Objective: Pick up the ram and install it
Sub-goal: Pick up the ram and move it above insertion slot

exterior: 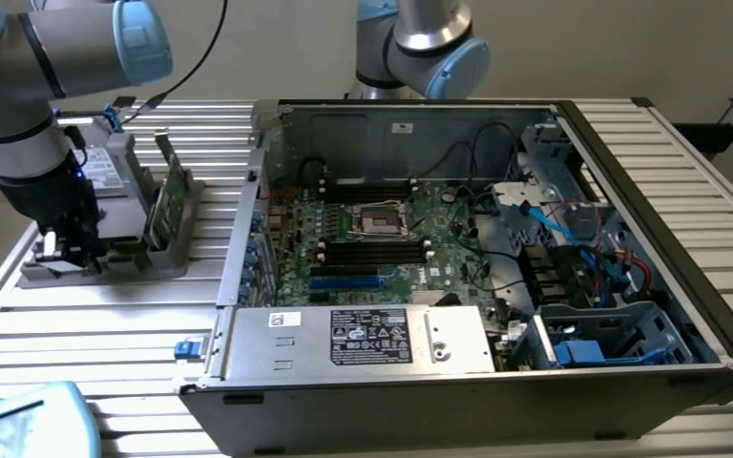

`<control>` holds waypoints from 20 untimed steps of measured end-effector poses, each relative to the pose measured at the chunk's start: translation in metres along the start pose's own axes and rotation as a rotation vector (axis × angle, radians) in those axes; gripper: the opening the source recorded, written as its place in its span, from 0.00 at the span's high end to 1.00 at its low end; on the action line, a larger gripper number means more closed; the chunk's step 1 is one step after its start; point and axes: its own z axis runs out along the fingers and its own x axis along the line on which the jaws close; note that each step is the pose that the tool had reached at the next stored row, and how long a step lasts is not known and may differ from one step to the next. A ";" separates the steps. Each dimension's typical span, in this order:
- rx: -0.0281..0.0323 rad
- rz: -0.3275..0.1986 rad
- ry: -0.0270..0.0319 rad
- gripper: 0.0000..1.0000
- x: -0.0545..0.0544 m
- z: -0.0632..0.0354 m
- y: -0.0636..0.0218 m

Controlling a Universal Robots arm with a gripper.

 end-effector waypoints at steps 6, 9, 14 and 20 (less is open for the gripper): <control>0.0007 0.000 -0.0010 0.63 0.000 0.0006 -0.0003; 0.0002 0.000 -0.0009 0.63 0.000 0.0004 -0.0002; 0.0003 0.000 -0.0008 0.63 0.000 0.0021 -0.0004; -0.0001 0.000 -0.0009 0.63 0.000 0.0022 -0.0004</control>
